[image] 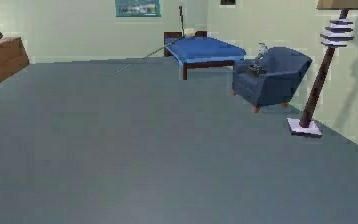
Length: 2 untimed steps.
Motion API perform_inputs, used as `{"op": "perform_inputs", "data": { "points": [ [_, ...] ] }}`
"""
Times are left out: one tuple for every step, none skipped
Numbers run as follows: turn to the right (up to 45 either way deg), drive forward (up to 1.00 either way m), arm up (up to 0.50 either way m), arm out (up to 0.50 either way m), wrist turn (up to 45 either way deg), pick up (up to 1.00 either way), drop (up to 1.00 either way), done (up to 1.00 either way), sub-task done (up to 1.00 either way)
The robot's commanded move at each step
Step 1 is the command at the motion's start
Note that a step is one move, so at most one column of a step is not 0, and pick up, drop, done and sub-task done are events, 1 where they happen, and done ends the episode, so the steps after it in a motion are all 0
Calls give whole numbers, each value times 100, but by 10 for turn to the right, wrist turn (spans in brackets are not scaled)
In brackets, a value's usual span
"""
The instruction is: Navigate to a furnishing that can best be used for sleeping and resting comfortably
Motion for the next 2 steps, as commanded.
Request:
{"op": "perform_inputs", "data": {
  "points": [
    [0,100,0,0,0,0,0,0,0],
    [0,100,0,0,0,0,0,0,0]
  ]
}}
